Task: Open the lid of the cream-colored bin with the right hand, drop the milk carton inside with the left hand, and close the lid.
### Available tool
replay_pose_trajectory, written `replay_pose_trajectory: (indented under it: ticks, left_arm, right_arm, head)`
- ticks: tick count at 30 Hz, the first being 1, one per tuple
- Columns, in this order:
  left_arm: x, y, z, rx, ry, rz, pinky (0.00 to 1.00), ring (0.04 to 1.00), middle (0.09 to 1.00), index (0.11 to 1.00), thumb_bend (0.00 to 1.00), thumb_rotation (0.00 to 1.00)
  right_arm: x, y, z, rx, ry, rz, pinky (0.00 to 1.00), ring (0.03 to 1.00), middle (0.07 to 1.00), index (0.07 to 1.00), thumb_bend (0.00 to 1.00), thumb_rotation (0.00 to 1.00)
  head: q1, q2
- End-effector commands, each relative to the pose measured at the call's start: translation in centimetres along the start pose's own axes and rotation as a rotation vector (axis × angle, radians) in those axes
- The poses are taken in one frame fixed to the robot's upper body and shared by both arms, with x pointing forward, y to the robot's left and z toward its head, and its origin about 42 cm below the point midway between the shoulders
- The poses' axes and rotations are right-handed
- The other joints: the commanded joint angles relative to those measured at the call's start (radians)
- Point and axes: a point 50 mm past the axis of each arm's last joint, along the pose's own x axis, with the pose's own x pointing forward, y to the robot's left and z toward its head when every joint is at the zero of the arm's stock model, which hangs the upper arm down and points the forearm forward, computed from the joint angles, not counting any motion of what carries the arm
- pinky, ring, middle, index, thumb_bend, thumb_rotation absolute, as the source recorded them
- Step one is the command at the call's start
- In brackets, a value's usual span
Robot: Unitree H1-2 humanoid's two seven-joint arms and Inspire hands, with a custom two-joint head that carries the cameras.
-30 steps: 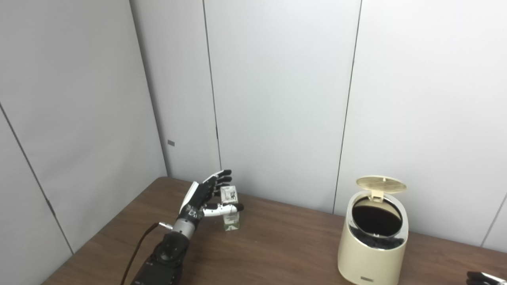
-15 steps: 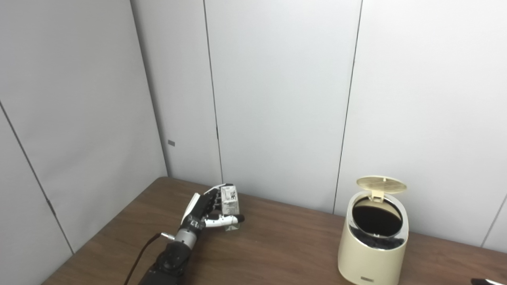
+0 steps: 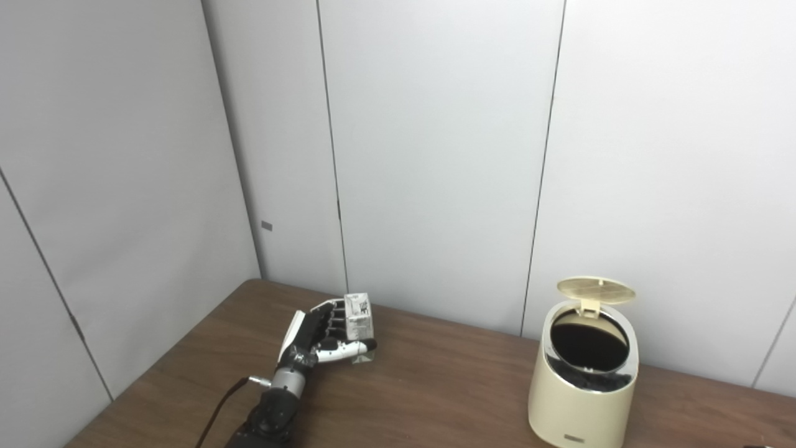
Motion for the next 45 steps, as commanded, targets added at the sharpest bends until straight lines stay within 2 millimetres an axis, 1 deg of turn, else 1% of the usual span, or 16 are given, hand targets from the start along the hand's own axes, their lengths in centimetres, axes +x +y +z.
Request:
replay_pose_trajectory:
  ticks: [1, 2, 3, 4, 5, 11, 16, 20, 22, 29, 37, 39, 40, 41, 42, 45]
  left_arm:
    - [1.3, 0.3, 1.6, -0.009, -0.049, 0.062, 0.41, 0.492, 0.556, 0.604, 0.76, 0.03]
    - [1.4, 0.0, 1.7, -0.022, -0.05, 0.077, 0.4, 0.477, 0.542, 0.592, 0.75, 0.02]
    - [1.5, -0.2, 1.8, -0.035, -0.049, 0.088, 0.39, 0.466, 0.502, 0.557, 0.64, 0.01]
    - [1.5, -0.5, 1.9, -0.051, -0.048, 0.1, 0.39, 0.468, 0.481, 0.525, 0.56, 0.0]
    - [1.6, -0.7, 2.0, -0.064, -0.047, 0.108, 0.39, 0.469, 0.478, 0.518, 0.54, 0.0]
    - [1.6, -1.7, 2.2, -0.083, -0.044, 0.136, 0.38, 0.46, 0.472, 0.503, 0.52, 0.0]
    - [1.5, -1.9, 2.0, -0.069, -0.039, 0.142, 0.38, 0.45, 0.462, 0.507, 0.52, 0.0]
    - [1.3, -2.0, 2.3, -0.072, -0.055, 0.14, 0.38, 0.445, 0.461, 0.506, 0.52, 0.0]
    - [1.0, -2.4, 2.9, -0.082, -0.091, 0.139, 0.38, 0.439, 0.465, 0.503, 0.52, 0.0]
    - [-0.6, -3.3, 4.9, -0.099, -0.201, 0.124, 0.43, 0.457, 0.471, 0.499, 0.52, 0.0]
    - [-1.9, -3.9, 8.3, -0.156, -0.25, 0.068, 0.42, 0.48, 0.477, 0.499, 0.52, 0.0]
    - [-2.2, -4.1, 9.2, -0.16, -0.264, 0.057, 0.43, 0.49, 0.482, 0.498, 0.52, 0.0]
    - [-2.3, -4.2, 9.7, -0.163, -0.271, 0.05, 0.43, 0.49, 0.481, 0.498, 0.52, 0.0]
    - [-2.5, -4.3, 10.3, -0.165, -0.279, 0.043, 0.42, 0.485, 0.479, 0.501, 0.52, 0.0]
    - [-2.8, -4.5, 11.1, -0.17, -0.295, 0.031, 0.41, 0.475, 0.473, 0.507, 0.52, 0.0]
    - [-3.4, -5.0, 12.6, -0.179, -0.319, 0.007, 0.4, 0.469, 0.468, 0.513, 0.52, 0.0]
  right_arm:
    - [0.7, -1.1, 1.7, -0.014, -0.071, -0.032, 0.3, 0.55, 0.724, 0.712, 1.0, 0.61]
    - [0.6, -1.1, 1.6, -0.013, -0.068, -0.031, 0.3, 0.551, 0.725, 0.713, 1.0, 0.61]
    - [0.6, -1.0, 1.6, -0.009, -0.064, -0.031, 0.3, 0.551, 0.726, 0.711, 1.0, 0.61]
    - [0.5, -1.0, 1.6, -0.006, -0.06, -0.031, 0.29, 0.548, 0.722, 0.704, 1.0, 0.61]
    - [0.5, -0.9, 1.5, -0.006, -0.059, -0.031, 0.29, 0.547, 0.721, 0.703, 1.0, 0.61]
    - [0.2, -0.6, 1.5, -0.007, -0.06, -0.036, 0.3, 0.556, 0.728, 0.707, 1.0, 0.63]
    - [-0.1, -0.6, 1.4, -0.012, -0.058, -0.046, 0.31, 0.562, 0.73, 0.711, 1.0, 0.65]
    - [-0.1, -0.7, 1.3, -0.006, -0.055, -0.048, 0.31, 0.565, 0.735, 0.713, 1.0, 0.65]
    - [0.1, -0.6, 1.2, 0.004, -0.057, -0.052, 0.32, 0.567, 0.74, 0.712, 1.0, 0.65]
    - [0.5, -0.7, 1.6, 0.0, -0.067, -0.063, 0.32, 0.569, 0.744, 0.719, 1.0, 0.61]
    - [0.8, -0.8, 1.3, 0.007, -0.062, -0.071, 0.35, 0.614, 0.779, 0.758, 1.0, 0.57]
    - [0.8, -0.6, 1.4, 0.003, -0.064, -0.072, 0.37, 0.635, 0.792, 0.769, 0.99, 0.52]
    - [0.9, -0.6, 1.5, -0.002, -0.067, -0.07, 0.37, 0.638, 0.794, 0.771, 0.98, 0.51]
    - [0.9, -0.5, 1.6, -0.004, -0.068, -0.068, 0.39, 0.653, 0.806, 0.784, 0.95, 0.48]
    - [1.0, -0.3, 1.8, -0.006, -0.071, -0.067, 0.43, 0.682, 0.824, 0.803, 0.9, 0.42]
    - [1.0, -0.1, 2.5, -0.007, -0.075, -0.065, 0.47, 0.715, 0.843, 0.824, 0.86, 0.37]
  head:
    - [0.0, -0.001]
    - [0.004, -0.002]
    - [0.004, -0.002]
    - [0.003, -0.002]
    - [0.002, -0.002]
    - [-0.007, -0.001]
    - [-0.012, 0.0]
    - [-0.016, -0.002]
    - [-0.024, -0.001]
    - [-0.052, 0.013]
    - [-0.1, 0.029]
    - [-0.108, 0.032]
    - [-0.112, 0.033]
    - [-0.126, 0.036]
    - [-0.135, 0.039]
    - [-0.157, 0.045]
